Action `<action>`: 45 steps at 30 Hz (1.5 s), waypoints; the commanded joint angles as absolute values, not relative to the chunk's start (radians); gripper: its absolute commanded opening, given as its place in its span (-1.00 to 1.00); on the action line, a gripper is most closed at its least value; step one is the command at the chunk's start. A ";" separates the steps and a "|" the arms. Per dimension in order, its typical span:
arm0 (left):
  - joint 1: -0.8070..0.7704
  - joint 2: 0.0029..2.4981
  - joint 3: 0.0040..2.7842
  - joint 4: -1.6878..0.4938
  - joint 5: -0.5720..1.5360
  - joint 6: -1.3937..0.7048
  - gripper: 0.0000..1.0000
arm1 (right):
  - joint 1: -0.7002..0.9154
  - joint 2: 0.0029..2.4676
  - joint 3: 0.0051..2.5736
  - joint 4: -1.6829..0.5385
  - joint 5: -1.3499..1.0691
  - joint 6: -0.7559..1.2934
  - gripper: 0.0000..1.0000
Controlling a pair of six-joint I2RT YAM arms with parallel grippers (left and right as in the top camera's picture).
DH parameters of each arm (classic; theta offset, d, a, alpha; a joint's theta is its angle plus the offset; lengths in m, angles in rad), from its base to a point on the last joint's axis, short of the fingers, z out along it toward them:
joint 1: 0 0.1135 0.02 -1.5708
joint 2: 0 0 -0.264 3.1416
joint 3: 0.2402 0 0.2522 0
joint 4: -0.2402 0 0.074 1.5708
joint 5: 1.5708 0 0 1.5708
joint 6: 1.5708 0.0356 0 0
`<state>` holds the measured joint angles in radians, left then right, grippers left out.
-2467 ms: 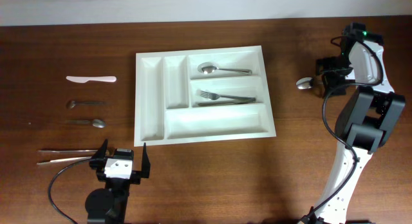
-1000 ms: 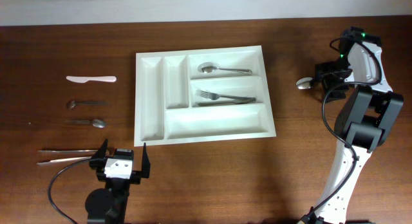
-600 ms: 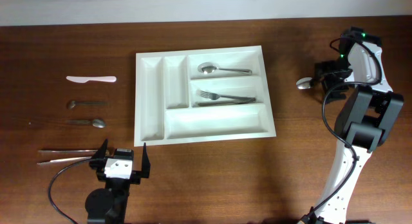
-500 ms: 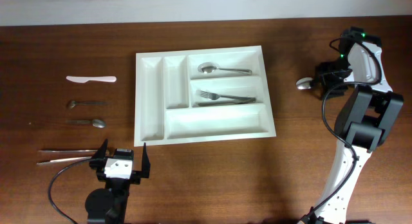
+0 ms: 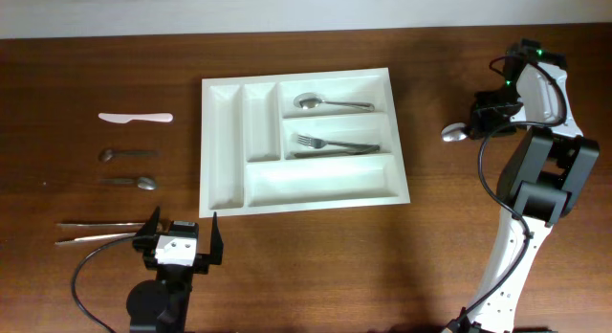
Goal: Pack container
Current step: 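Lower the right gripper onto the second metal spoon and grasp it, then carry the spoon left and release it beside the first spoon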
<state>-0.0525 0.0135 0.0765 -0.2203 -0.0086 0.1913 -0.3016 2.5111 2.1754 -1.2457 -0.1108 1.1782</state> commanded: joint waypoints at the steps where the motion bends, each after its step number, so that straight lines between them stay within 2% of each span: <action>1: -0.052 0.005 0.067 -0.219 -0.015 0.204 0.98 | -0.310 2.559 2.176 -1.241 -0.098 1.187 -0.68; 4: -0.052 0.005 0.067 -0.219 -0.015 0.204 0.98 | -0.310 2.559 2.176 -1.241 -0.098 1.186 -0.87; 6: -0.052 0.005 0.067 -0.219 -0.015 0.204 0.98 | -0.310 2.559 2.177 -1.240 -0.101 1.186 -0.92; 17: -0.052 0.005 0.067 -0.219 -0.015 0.204 0.98 | -0.306 2.557 2.207 -1.132 -0.290 1.183 -0.92; 24: -0.052 0.005 0.067 -0.219 -0.015 0.204 0.98 | -0.279 2.557 2.358 -1.163 -0.324 1.182 -0.92; 34: -0.052 0.005 0.067 -0.219 -0.015 0.204 0.99 | -0.139 2.550 2.616 -1.235 -0.338 1.198 -0.92; 45: -0.052 0.005 0.067 -0.219 -0.015 0.204 0.99 | 0.139 2.548 2.632 -1.211 -0.338 1.515 -0.91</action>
